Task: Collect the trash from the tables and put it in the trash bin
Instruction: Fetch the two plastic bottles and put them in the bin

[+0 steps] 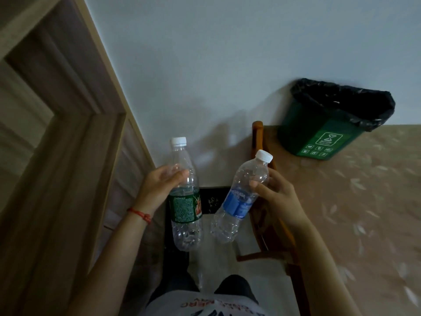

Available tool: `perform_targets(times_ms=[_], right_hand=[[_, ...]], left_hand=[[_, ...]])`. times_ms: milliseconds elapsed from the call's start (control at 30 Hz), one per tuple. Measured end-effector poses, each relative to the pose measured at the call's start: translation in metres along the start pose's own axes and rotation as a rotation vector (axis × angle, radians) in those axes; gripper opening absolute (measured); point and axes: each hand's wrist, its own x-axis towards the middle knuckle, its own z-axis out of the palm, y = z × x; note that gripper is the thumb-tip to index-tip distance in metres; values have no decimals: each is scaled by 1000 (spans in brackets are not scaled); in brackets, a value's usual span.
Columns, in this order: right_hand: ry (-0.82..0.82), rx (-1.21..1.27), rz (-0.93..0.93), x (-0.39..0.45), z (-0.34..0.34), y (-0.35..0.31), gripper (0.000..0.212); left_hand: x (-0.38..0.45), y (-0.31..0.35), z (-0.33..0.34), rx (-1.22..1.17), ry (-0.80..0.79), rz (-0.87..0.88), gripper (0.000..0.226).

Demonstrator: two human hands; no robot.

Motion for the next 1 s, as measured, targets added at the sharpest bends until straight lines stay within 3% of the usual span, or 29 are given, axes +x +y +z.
perform_targets(times_ms=[133,433,567,600,733,867,1000], right_hand=[[11,3,12,31,0,-5,34],[19,2,-21,97,-26,-20,36],[70,7,-36,121,-46,-29,42],[80,16,-34,125,-53,-31,42],[108,19,-34,133,-81,-39,42],[185,10,-9,135,-102,-43,52],[289,28,13,130,-116,-43,37]], left_hand=[[36,9,1,3,-50,15,38],[120,35,21,35,-140,68,50],[157,55,44,39,-201,89,20],[165,60,50,31,-232,88,23],[196,75,77,11,-307,89,71],[222,85,107,-32,-426,72,69],[245,94,138,-68,-577,48,70]])
